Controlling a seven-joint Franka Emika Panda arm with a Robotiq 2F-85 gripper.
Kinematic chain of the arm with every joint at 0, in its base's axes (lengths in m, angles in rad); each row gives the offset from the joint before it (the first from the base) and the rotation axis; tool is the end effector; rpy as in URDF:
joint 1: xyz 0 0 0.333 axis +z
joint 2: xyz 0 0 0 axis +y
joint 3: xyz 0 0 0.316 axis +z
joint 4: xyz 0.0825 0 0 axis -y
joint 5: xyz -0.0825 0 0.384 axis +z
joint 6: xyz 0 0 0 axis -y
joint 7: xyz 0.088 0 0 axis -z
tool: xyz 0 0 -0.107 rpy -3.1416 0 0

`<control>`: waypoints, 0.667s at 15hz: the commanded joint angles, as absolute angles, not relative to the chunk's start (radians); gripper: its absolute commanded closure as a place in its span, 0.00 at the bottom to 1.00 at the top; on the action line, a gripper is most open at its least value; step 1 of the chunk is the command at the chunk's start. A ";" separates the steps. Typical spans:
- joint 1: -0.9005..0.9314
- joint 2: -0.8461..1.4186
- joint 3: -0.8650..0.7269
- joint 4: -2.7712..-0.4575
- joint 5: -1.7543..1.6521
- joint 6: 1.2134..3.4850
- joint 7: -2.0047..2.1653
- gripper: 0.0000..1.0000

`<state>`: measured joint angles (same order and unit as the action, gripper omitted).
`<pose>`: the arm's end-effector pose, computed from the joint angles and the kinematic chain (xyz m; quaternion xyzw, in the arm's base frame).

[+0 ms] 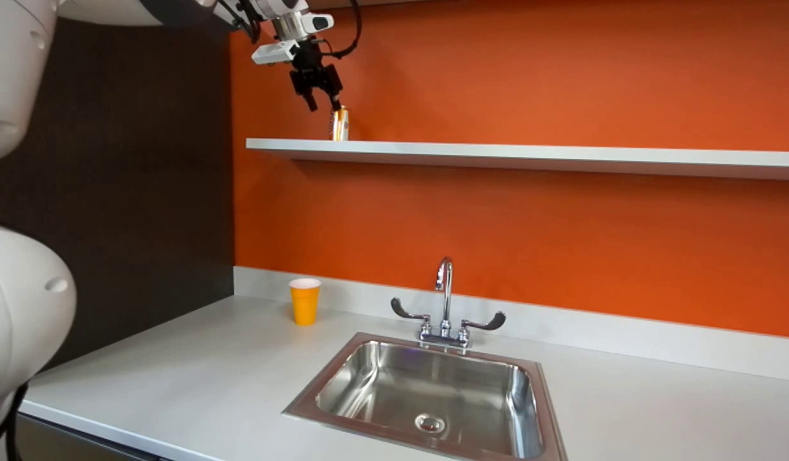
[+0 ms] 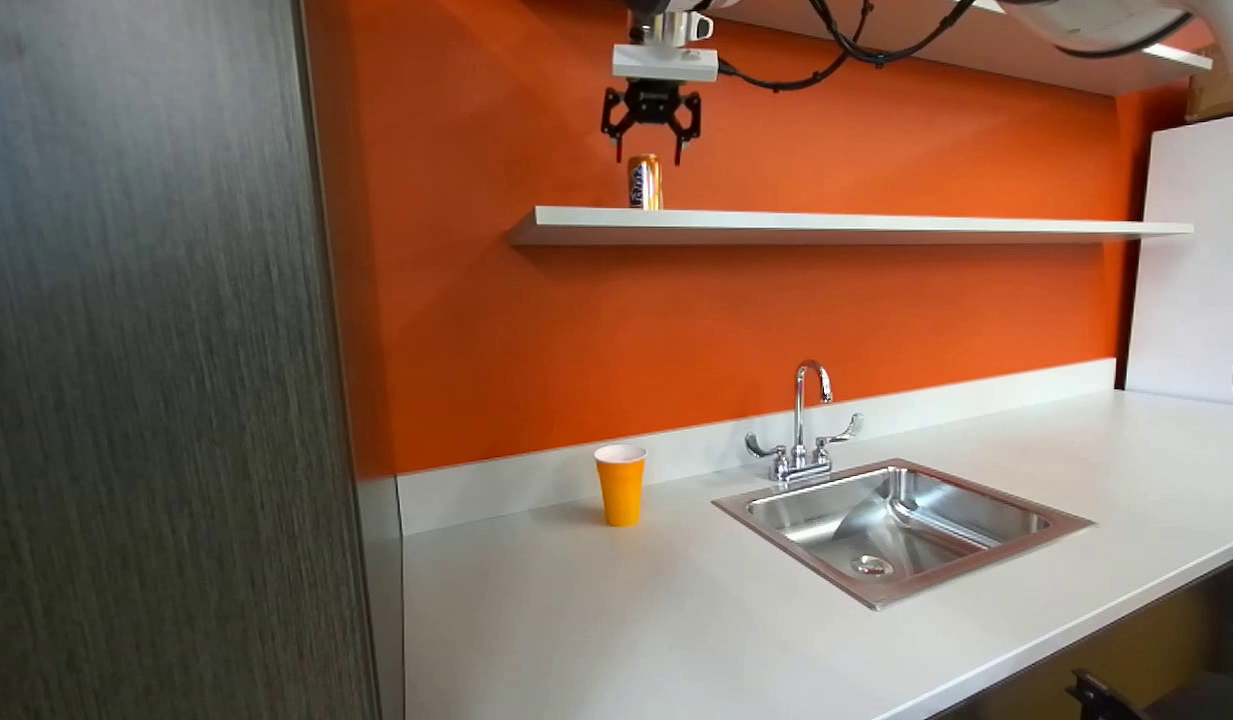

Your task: Put the soda can on the shelf

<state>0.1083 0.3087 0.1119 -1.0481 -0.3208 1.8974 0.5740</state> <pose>0.6539 0.1054 0.7285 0.9391 -0.1660 0.2993 0.0306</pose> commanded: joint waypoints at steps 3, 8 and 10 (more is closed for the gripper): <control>0.109 0.175 0.113 -1.209 -0.319 1.886 0.609 0.00; 0.101 0.001 0.127 -1.435 -0.243 1.934 0.563 0.00; 0.102 -0.070 0.128 -1.525 -0.180 1.932 0.519 0.00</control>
<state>0.1096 0.0686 0.1229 -1.3423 -0.2507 1.9014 0.5699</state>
